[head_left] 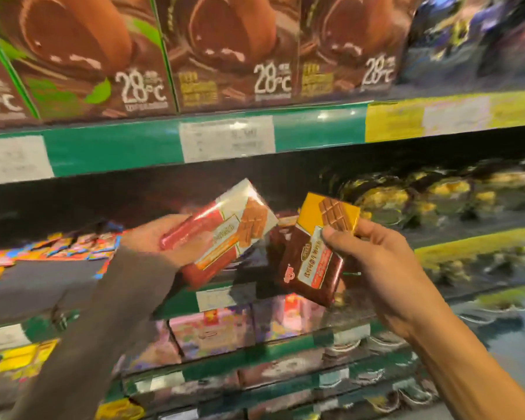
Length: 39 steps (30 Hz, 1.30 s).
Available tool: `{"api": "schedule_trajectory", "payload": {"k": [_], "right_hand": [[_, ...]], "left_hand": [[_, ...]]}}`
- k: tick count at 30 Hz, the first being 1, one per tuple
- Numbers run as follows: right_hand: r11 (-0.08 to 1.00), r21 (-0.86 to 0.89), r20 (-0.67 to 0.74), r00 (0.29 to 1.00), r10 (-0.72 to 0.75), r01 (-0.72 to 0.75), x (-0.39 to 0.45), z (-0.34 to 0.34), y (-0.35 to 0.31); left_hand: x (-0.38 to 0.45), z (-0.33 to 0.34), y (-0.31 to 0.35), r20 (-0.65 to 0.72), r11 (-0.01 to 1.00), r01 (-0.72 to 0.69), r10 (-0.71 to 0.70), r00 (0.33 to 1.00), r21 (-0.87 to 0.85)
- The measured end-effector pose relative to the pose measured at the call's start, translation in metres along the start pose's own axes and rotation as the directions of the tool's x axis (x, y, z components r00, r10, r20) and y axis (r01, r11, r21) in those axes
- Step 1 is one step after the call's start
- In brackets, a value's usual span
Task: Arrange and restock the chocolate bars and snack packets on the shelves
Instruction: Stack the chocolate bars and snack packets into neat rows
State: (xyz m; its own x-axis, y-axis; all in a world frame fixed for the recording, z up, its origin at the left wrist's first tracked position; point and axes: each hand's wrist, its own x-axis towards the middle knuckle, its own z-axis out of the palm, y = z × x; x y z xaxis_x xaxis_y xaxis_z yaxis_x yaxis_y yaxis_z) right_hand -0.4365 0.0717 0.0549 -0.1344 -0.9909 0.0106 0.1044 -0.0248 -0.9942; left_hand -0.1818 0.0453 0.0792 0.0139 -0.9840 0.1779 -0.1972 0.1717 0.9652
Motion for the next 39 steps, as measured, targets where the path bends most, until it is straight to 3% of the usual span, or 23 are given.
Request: {"api": "schedule_trajectory", "payload": {"k": [3, 8, 12, 15, 18, 28, 32, 36, 39], "right_hand": [[1.000, 0.028, -0.053, 0.999, 0.008, -0.007, 0.001, -0.035, 0.006], [0.996, 0.080, -0.101, 0.994, 0.046, -0.038, 0.003, -0.060, 0.019], [0.992, 0.108, -0.131, 0.988, 0.084, -0.070, 0.008, -0.061, 0.029], [0.986, 0.134, -0.144, 0.983, 0.118, -0.099, 0.013, -0.059, 0.033], [0.984, 0.135, -0.172, 0.975, 0.140, -0.117, 0.017, -0.055, 0.036], [0.984, 0.169, -0.290, 0.951, 0.106, -0.058, 0.027, -0.032, 0.044], [0.986, 0.166, -0.304, 0.951, 0.049, 0.002, 0.030, -0.025, 0.048], [0.997, 0.069, -0.283, 0.959, -0.004, 0.024, 0.032, -0.020, 0.053], [0.993, -0.108, -0.271, 0.959, -0.078, 0.050, 0.033, -0.018, 0.057]], "left_hand": [[0.023, 0.038, 0.014, 0.064, 0.988, -0.050, 0.042, 0.997, 0.143], [0.069, 0.081, 0.033, 0.215, 0.935, -0.052, -0.026, 0.976, 0.350], [0.101, 0.108, 0.041, 0.246, 0.817, 0.009, -0.184, 0.952, 0.576], [0.126, 0.120, 0.032, 0.297, 0.802, 0.064, -0.292, 0.909, 0.594], [0.145, 0.128, 0.024, 0.352, 0.778, 0.027, -0.315, 0.881, 0.628], [0.193, 0.135, -0.020, 0.540, 0.678, -0.217, -0.308, 0.783, 0.702], [0.201, 0.132, -0.037, 0.611, 0.700, -0.306, -0.233, 0.756, 0.645], [0.205, 0.133, -0.043, 0.677, 0.642, -0.455, -0.139, 0.722, 0.617], [0.208, 0.132, -0.046, 0.698, 0.599, -0.487, -0.174, 0.695, 0.635]]}}
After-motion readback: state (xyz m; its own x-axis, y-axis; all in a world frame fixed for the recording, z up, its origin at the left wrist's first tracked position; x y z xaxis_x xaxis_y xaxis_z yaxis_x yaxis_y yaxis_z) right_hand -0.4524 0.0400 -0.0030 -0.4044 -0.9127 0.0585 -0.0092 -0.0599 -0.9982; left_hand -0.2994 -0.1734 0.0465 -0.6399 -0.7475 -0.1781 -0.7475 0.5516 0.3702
